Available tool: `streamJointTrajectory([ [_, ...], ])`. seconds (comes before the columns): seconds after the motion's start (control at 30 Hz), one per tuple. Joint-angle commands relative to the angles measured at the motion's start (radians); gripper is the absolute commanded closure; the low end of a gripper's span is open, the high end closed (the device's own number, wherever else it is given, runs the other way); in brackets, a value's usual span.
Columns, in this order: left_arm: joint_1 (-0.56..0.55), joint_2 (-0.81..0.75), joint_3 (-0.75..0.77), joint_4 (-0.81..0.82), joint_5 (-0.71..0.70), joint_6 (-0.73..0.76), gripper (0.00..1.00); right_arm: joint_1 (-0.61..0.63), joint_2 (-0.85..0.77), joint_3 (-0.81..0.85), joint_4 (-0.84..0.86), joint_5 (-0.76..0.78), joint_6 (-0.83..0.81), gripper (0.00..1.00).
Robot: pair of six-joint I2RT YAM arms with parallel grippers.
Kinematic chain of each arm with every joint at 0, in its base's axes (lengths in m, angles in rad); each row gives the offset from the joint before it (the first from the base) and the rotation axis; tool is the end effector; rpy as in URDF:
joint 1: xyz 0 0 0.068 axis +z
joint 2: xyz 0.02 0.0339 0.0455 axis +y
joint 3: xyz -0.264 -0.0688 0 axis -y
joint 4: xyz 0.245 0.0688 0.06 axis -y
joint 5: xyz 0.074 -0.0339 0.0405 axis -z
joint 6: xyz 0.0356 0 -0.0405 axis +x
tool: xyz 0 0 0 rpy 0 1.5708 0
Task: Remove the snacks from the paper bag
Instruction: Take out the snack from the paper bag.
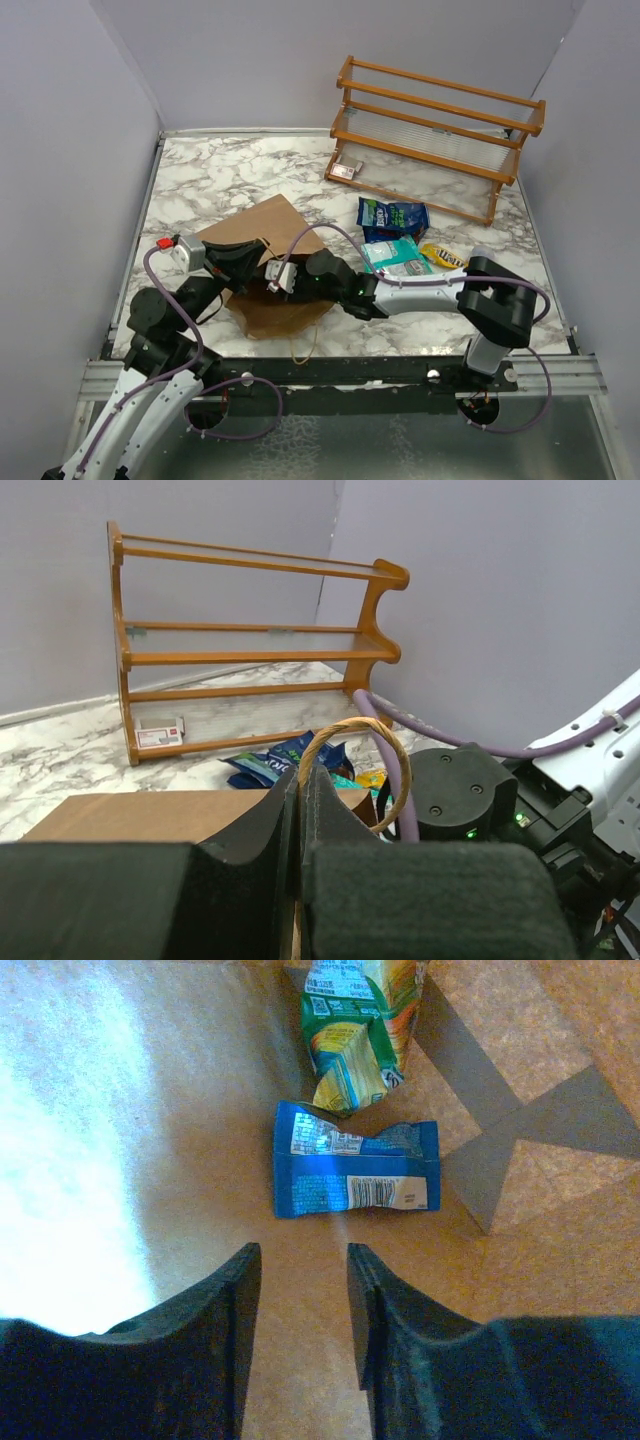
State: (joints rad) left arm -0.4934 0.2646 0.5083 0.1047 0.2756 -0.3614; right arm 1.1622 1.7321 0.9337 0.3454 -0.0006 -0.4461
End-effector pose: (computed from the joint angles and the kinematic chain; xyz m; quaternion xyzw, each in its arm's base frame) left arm 0.0749 -0.0513 0.3368 0.1497 0.5598 -0.4080 0.7056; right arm 0.1489 0.3440 0.1925 -0.6108 0.5881 0.1861 0.4965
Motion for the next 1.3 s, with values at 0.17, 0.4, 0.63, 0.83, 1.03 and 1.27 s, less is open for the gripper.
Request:
streamJointTrajectory([
  [0.17,-0.004,0.038,0.042,0.043,-0.054,-0.052,1.00,0.018,-0.115,-0.069,0.061,-0.030,-0.090,0.62],
  [0.4,-0.003,0.068,0.083,0.067,-0.024,-0.053,1.00,0.029,-0.125,-0.074,0.125,-0.018,-0.163,0.61],
  [0.63,-0.004,0.069,0.111,0.020,-0.004,-0.003,1.00,0.048,-0.035,-0.008,0.117,0.062,-0.305,0.67],
  [0.83,-0.004,0.066,0.103,0.013,0.027,0.027,1.00,0.056,0.011,0.017,0.154,0.089,-0.296,0.65],
  [1.03,-0.003,0.074,0.125,-0.062,0.061,0.081,1.00,0.076,0.117,0.137,0.139,0.217,-0.232,0.60],
  [1.27,-0.004,0.079,0.124,-0.025,0.104,0.088,1.00,0.077,0.185,0.188,0.162,0.189,-0.210,0.56],
])
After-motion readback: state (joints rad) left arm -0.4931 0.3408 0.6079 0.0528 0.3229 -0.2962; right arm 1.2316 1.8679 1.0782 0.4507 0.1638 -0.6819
